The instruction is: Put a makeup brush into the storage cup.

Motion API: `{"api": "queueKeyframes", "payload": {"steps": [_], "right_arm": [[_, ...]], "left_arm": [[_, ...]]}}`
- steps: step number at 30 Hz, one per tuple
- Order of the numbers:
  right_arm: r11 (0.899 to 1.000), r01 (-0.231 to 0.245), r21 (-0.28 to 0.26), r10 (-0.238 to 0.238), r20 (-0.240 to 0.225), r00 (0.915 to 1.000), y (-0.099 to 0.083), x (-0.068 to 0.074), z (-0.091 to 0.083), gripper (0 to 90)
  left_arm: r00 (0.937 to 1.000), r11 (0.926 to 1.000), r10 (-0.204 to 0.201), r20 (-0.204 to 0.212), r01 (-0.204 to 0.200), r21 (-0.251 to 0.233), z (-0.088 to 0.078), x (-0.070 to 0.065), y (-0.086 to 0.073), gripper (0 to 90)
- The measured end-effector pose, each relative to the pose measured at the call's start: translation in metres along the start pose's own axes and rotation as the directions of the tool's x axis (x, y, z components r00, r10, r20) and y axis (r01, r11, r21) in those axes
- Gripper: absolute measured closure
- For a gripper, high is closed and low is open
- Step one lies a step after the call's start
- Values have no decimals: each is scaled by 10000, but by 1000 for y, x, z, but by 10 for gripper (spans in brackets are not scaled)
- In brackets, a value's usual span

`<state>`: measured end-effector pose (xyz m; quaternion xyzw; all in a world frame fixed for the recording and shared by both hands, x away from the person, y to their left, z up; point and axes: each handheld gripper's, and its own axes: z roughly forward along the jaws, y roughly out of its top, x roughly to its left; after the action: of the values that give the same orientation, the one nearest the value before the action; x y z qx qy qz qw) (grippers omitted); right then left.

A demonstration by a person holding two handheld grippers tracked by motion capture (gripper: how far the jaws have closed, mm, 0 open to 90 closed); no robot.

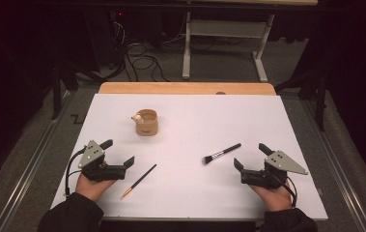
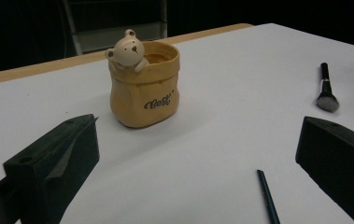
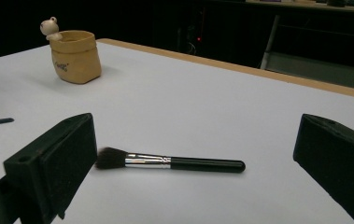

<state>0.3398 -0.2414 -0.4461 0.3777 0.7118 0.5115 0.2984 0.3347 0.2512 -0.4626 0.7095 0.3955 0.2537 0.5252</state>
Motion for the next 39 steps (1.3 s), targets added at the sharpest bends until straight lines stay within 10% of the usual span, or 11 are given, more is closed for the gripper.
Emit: {"api": "queueKeyframes", "payload": {"steps": [39], "right_arm": [[9997,227,-23,-227,-204,9995,1,0,4,4]], "left_arm": [[9980,9995,-226,-591,237,189,-13,15,2,11]]}}
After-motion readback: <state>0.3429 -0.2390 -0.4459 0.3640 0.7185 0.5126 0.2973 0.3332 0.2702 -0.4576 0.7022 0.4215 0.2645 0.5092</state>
